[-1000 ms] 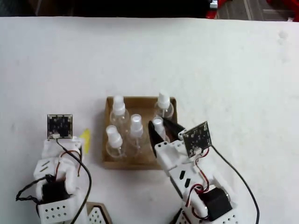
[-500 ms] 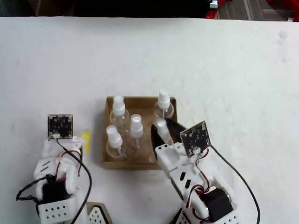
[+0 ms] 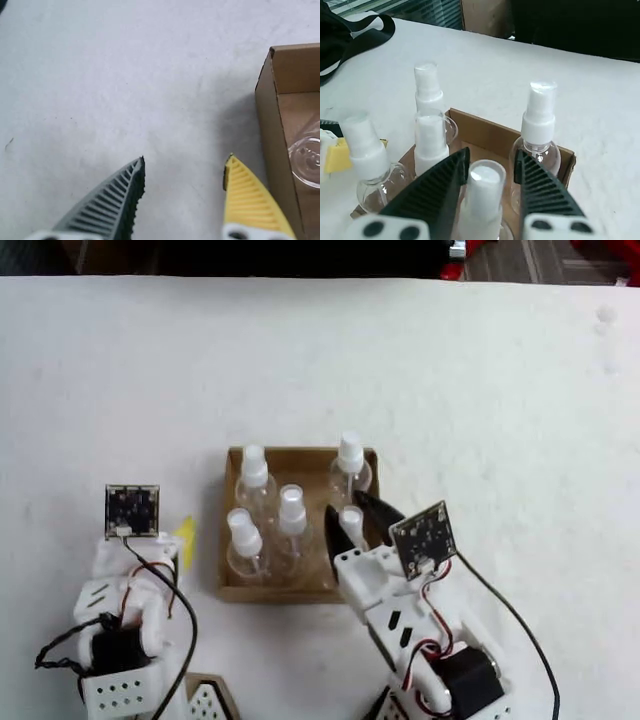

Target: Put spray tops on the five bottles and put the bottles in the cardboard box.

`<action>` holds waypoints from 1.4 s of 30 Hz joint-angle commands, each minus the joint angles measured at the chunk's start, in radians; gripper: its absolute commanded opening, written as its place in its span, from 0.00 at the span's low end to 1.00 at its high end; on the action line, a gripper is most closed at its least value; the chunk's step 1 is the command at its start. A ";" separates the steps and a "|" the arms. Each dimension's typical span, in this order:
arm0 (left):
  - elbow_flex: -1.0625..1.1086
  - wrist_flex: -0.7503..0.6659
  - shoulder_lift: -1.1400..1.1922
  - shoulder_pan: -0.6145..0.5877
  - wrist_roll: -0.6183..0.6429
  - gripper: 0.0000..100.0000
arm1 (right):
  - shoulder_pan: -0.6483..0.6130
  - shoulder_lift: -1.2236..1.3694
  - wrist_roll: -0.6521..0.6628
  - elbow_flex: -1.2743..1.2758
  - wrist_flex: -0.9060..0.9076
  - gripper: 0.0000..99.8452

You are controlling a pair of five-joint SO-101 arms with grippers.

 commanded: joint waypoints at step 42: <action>-0.635 0.153 -0.010 0.036 -0.002 0.02 | 0.366 -0.004 0.126 -0.715 0.309 0.02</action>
